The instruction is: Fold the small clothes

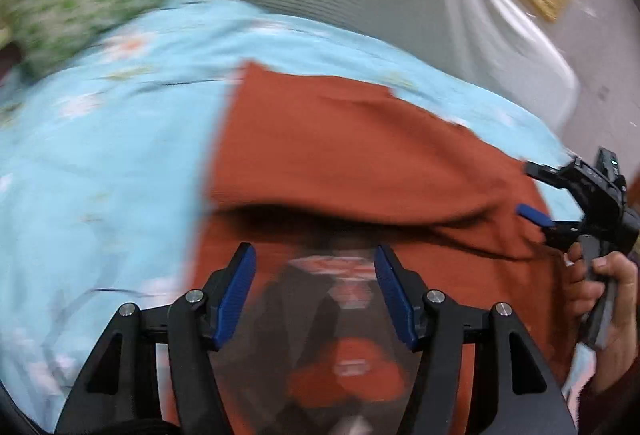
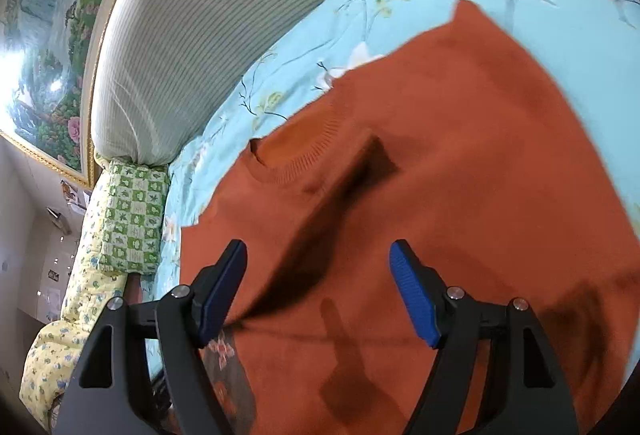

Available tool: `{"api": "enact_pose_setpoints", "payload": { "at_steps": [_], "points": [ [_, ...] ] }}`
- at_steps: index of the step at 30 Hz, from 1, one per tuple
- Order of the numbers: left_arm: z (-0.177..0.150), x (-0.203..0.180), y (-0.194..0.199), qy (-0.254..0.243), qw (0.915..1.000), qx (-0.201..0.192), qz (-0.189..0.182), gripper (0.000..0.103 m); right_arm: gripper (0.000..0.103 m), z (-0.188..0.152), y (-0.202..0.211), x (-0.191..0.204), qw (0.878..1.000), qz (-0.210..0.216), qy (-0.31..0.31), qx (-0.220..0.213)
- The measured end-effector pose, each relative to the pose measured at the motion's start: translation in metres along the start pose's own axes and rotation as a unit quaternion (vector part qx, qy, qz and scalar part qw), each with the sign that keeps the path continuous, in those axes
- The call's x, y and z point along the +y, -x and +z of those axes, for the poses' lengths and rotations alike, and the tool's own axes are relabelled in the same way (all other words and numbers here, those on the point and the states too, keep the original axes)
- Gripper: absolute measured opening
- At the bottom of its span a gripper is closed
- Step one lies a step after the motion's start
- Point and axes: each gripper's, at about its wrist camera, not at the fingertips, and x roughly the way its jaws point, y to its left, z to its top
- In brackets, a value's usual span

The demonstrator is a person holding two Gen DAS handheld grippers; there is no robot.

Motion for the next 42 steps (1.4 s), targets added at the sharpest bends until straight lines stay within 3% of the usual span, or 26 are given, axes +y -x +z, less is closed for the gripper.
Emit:
{"api": "enact_pose_setpoints", "payload": {
  "at_steps": [3, 5, 7, 9, 12, 14, 15, 19, 22, 27, 29, 31, 36, 42],
  "points": [
    [0.007, 0.029, -0.012, 0.003, 0.9989, 0.014, 0.044, 0.064, 0.068, 0.014, -0.024, -0.002, 1.000, -0.018, -0.012, 0.005],
    [0.010, 0.038, -0.026, 0.004, 0.9981, 0.035, 0.051, 0.064, 0.028, 0.020, -0.033, -0.002, 1.000, -0.023, -0.009, 0.007],
    [0.015, 0.038, -0.042, 0.003, 0.9979, 0.041, 0.051, 0.064, 0.006, 0.025, -0.038, -0.002, 1.000, -0.021, -0.013, 0.012],
    [0.022, 0.032, -0.050, -0.007, 0.9972, 0.028, 0.068, 0.064, 0.006, 0.030, -0.031, 0.008, 1.000, -0.014, 0.001, 0.002],
    [0.039, 0.034, -0.057, 0.009, 0.9952, 0.006, 0.097, 0.064, 0.006, 0.039, 0.020, 0.034, 0.995, 0.030, 0.044, -0.083],
    [0.048, 0.044, -0.057, 0.041, 0.9954, -0.012, 0.086, 0.066, 0.006, 0.039, 0.058, 0.033, 0.986, 0.007, 0.060, -0.157],
    [0.049, 0.048, -0.057, 0.053, 0.9954, -0.017, 0.078, 0.067, 0.006, 0.040, 0.063, 0.025, 0.985, -0.008, 0.055, -0.166],
    [0.044, 0.052, -0.061, 0.061, 0.9949, -0.013, 0.080, 0.069, 0.006, 0.033, 0.042, -0.025, 0.993, -0.023, 0.005, -0.118],
    [0.045, 0.052, -0.059, 0.062, 0.9952, -0.014, 0.075, 0.069, 0.006, 0.020, 0.027, -0.042, 0.994, -0.045, 0.001, -0.096],
    [0.042, 0.058, -0.057, 0.075, 0.9951, -0.009, 0.065, 0.069, 0.007, 0.015, 0.030, -0.043, 0.995, -0.050, 0.002, -0.089],
    [0.040, 0.059, -0.053, 0.082, 0.9947, -0.005, 0.062, 0.069, 0.009, 0.014, 0.020, -0.047, 0.995, -0.087, 0.005, -0.045],
    [0.038, 0.063, -0.050, 0.092, 0.9942, 0.001, 0.055, 0.069, 0.009, 0.009, 0.020, -0.052, 0.995, -0.095, 0.017, -0.024],
    [0.029, 0.074, -0.031, 0.098, 0.9933, 0.022, 0.057, 0.068, 0.010, -0.006, 0.060, -0.052, 0.989, -0.142, 0.032, -0.035],
    [0.001, 0.081, 0.012, 0.105, 0.9938, 0.034, 0.012, 0.068, 0.016, -0.043, 0.126, -0.055, 0.990, -0.127, 0.049, -0.043]
  ]
}}
